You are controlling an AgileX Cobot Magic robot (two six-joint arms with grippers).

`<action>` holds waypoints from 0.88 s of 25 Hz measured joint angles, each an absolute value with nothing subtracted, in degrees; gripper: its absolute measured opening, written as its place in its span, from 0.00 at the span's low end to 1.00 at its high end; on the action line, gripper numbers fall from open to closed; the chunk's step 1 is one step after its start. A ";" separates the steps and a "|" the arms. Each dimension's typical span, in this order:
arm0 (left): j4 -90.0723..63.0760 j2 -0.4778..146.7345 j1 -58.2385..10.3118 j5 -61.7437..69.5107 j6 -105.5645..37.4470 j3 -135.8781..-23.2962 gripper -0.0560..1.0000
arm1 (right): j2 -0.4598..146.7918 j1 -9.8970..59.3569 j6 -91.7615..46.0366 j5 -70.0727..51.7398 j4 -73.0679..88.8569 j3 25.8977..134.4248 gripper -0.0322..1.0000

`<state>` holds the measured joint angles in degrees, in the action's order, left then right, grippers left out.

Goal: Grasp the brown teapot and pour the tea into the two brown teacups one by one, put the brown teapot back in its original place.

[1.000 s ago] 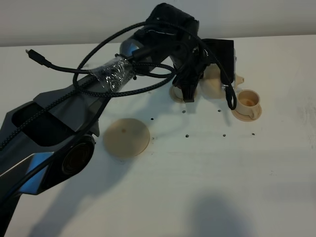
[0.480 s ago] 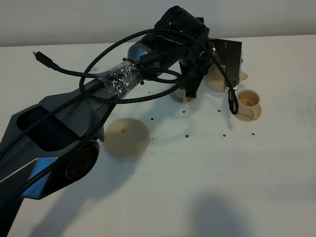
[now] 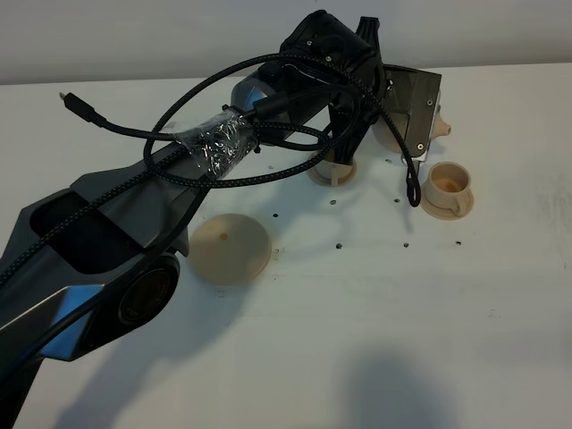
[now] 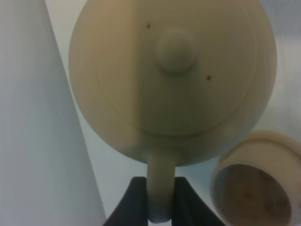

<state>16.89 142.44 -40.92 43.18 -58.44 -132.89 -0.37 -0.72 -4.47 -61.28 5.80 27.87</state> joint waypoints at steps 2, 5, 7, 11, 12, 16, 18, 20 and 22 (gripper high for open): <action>16.84 142.44 -40.92 42.84 -58.87 -132.89 0.20 | -0.37 -0.72 -4.47 -61.28 5.80 27.87 0.47; 16.84 142.44 -40.92 42.67 -59.00 -132.89 0.20 | -0.37 -0.72 -4.47 -61.28 5.80 27.87 0.47; 16.84 142.44 -40.92 42.53 -59.00 -132.89 0.20 | -0.37 -0.72 -4.47 -61.28 5.80 27.87 0.47; 16.84 142.44 -40.92 42.53 -59.07 -132.89 0.20 | -0.37 -0.72 -4.47 -61.28 5.80 27.87 0.47; 16.84 142.44 -40.92 42.47 -59.13 -132.89 0.20 | -0.37 -0.72 -4.47 -61.28 5.80 27.87 0.47; 16.79 142.74 -40.92 42.24 -61.05 -132.89 0.20 | -0.37 -0.72 -4.47 -61.28 5.80 27.87 0.47; 16.88 143.27 -40.92 42.13 -62.08 -132.89 0.20 | -0.37 -0.72 -4.47 -61.28 5.80 27.87 0.47; 17.32 143.73 -40.92 42.13 -62.30 -132.89 0.20 | -0.37 -0.72 -4.47 -61.28 5.80 27.87 0.47; 18.09 144.08 -40.92 42.13 -62.30 -132.89 0.20 | -0.37 -0.72 -4.47 -61.28 5.80 27.87 0.47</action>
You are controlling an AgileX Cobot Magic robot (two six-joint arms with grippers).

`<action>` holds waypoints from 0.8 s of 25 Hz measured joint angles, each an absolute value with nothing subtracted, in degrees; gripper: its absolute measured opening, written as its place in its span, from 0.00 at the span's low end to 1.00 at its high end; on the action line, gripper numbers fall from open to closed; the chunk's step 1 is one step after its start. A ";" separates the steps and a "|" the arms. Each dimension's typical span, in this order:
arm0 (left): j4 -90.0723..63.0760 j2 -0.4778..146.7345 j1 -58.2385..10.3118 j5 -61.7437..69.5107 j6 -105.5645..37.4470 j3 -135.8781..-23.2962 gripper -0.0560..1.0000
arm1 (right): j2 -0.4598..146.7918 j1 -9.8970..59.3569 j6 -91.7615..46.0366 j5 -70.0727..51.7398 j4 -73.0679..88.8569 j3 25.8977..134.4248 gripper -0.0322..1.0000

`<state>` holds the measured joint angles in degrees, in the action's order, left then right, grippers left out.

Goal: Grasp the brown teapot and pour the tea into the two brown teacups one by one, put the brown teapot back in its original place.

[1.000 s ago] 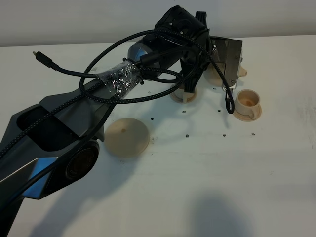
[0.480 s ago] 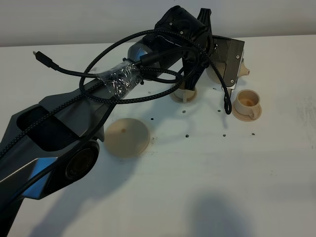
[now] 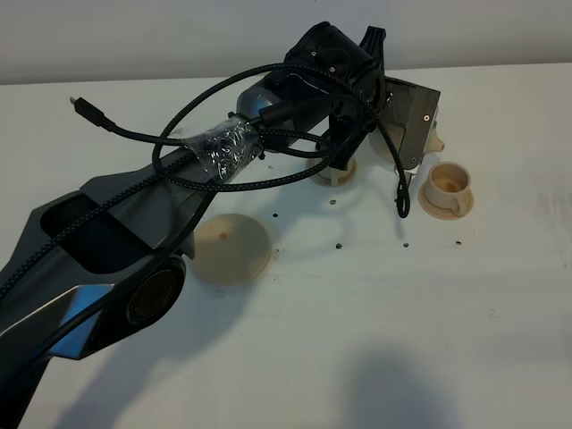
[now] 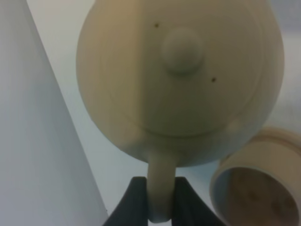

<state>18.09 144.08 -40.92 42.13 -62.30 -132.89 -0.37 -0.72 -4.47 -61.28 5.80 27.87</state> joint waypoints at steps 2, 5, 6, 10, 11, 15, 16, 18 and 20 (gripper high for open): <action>18.46 144.08 -40.92 41.75 -62.30 -132.89 0.20 | -0.37 -0.72 -4.47 -61.28 5.80 27.87 0.47; 18.69 144.08 -40.98 40.46 -62.30 -132.89 0.20 | -0.37 -0.72 -4.47 -61.28 5.80 27.87 0.47; 18.69 144.08 -41.10 40.02 -62.30 -132.89 0.20 | -0.37 -0.72 -4.47 -61.28 5.80 27.87 0.47; 18.69 144.08 -41.27 38.64 -62.30 -132.89 0.20 | -0.37 -0.72 -4.47 -61.28 5.80 27.87 0.47; 18.86 144.08 -41.33 38.57 -62.30 -132.89 0.20 | -0.37 -0.72 -4.47 -61.28 5.80 27.87 0.47; 20.43 144.20 -41.47 38.57 -62.30 -132.89 0.20 | -0.37 -0.72 -4.47 -61.28 5.80 27.87 0.47; 20.86 144.20 -41.49 38.57 -62.30 -132.89 0.20 | -0.37 -0.72 -4.47 -61.28 5.80 27.87 0.47; 21.95 144.20 -41.49 38.57 -62.30 -132.89 0.20 | -0.37 -0.72 -4.47 -61.28 5.80 27.87 0.47; 22.45 144.20 -41.49 38.51 -62.35 -132.89 0.20 | -0.37 -0.72 -4.47 -61.28 5.80 27.87 0.47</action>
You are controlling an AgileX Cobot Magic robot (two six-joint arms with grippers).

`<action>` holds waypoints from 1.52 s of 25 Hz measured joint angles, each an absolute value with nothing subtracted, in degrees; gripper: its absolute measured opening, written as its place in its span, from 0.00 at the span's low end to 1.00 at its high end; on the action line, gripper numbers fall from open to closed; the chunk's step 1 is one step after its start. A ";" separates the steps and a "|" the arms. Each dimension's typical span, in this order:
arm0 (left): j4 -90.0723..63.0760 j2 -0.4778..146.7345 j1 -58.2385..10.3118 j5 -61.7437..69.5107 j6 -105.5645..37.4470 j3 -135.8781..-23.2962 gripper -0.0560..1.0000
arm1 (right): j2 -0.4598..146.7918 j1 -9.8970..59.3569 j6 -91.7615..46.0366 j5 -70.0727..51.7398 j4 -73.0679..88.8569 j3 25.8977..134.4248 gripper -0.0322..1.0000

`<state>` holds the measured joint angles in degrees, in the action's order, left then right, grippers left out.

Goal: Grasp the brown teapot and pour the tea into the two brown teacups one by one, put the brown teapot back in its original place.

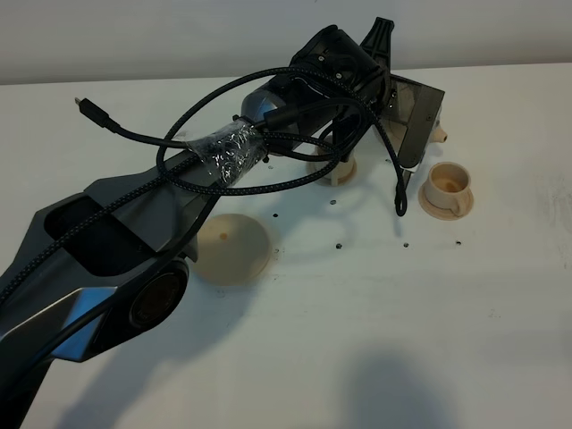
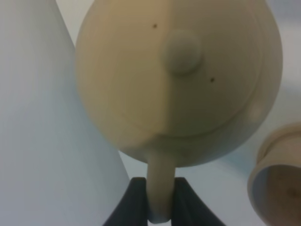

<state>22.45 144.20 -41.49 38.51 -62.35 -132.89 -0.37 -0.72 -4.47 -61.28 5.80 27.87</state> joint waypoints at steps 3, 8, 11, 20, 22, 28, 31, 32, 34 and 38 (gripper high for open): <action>22.57 144.26 -41.49 38.38 -64.04 -132.89 0.20 | -0.37 -0.72 -4.47 -61.28 5.80 27.87 0.47; 22.57 144.78 -41.49 37.73 -66.77 -132.89 0.20 | -0.37 -0.72 -4.47 -61.28 5.80 27.87 0.47; 22.57 145.04 -41.55 37.27 -66.77 -132.89 0.20 | -0.37 -0.72 -4.47 -61.28 5.80 27.87 0.47; 23.71 145.32 -43.42 35.98 -67.58 -132.89 0.20 | -0.37 -0.72 -4.47 -61.28 5.80 27.87 0.47; 24.84 145.32 -43.88 35.98 -67.91 -132.89 0.20 | -0.37 -0.72 -4.47 -61.28 5.80 27.87 0.47; 27.25 145.45 -44.55 35.98 -68.16 -132.89 0.20 | -0.37 -0.72 -4.47 -61.28 5.80 27.87 0.47; 28.26 145.50 -44.55 35.86 -68.16 -132.89 0.20 | -0.37 -0.72 -4.47 -61.28 5.80 27.87 0.47; 28.40 145.50 -44.55 35.85 -68.16 -132.89 0.20 | -0.37 -0.72 -4.47 -61.28 5.80 27.87 0.47; 28.80 145.50 -44.55 35.74 -68.21 -132.89 0.20 | -0.37 -0.72 -4.47 -61.28 5.80 27.87 0.47; 29.56 145.50 -44.55 35.50 -68.21 -132.89 0.20 | -0.37 -0.72 -4.47 -61.28 5.80 27.87 0.47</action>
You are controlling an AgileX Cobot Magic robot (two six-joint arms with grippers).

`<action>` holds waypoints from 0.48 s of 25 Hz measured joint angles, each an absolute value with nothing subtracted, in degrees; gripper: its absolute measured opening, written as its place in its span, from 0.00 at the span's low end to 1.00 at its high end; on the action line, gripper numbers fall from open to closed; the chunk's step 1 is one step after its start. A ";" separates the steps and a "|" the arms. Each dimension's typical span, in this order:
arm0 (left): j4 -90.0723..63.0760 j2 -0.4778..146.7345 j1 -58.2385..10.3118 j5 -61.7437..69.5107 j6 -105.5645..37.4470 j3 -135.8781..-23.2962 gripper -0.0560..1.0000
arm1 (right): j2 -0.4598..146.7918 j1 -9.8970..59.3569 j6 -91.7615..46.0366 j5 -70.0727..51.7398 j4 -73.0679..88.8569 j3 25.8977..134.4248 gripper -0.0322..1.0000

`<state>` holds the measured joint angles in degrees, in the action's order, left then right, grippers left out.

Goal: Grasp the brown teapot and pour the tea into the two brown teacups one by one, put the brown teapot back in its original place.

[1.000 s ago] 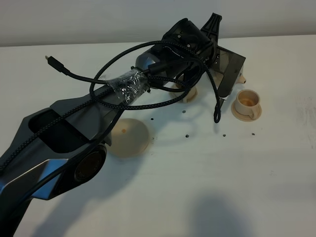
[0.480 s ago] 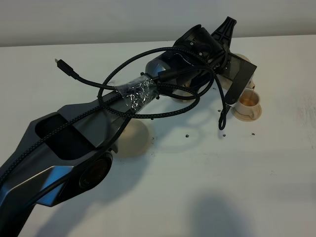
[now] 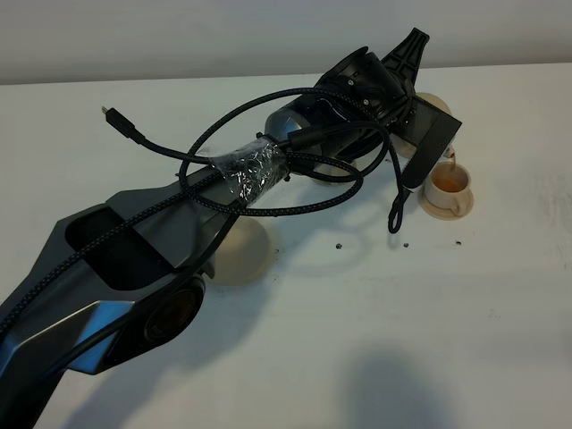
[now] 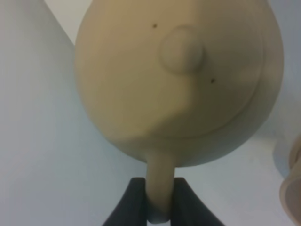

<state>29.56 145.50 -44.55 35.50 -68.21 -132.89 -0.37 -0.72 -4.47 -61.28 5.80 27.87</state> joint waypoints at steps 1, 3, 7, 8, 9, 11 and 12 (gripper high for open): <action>29.56 145.50 -44.55 35.39 -68.21 -132.89 0.20 | -0.37 -0.72 -4.47 -61.28 5.80 27.87 0.47; 29.61 145.50 -44.55 35.36 -68.21 -132.89 0.20 | -0.37 -0.72 -4.47 -61.28 5.80 27.87 0.47; 29.99 145.50 -44.61 35.36 -68.64 -132.89 0.20 | -0.37 -0.72 -4.47 -61.28 5.80 27.87 0.47; 30.05 145.50 -44.61 35.36 -69.11 -132.89 0.20 | -0.37 -0.72 -4.47 -61.28 5.80 27.87 0.47; 30.05 145.50 -44.61 35.36 -69.35 -132.89 0.20 | -0.37 -0.72 -4.47 -61.28 5.80 27.87 0.47; 30.05 145.50 -44.61 35.24 -69.61 -132.89 0.20 | -0.37 -0.72 -4.47 -61.28 5.80 27.87 0.47; 30.05 145.50 -44.61 35.24 -69.70 -132.89 0.20 | -0.37 -0.72 -4.47 -61.28 5.80 27.87 0.47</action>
<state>30.05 145.50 -44.61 35.24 -69.70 -132.89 -0.37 -0.72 -4.47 -61.28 5.80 27.87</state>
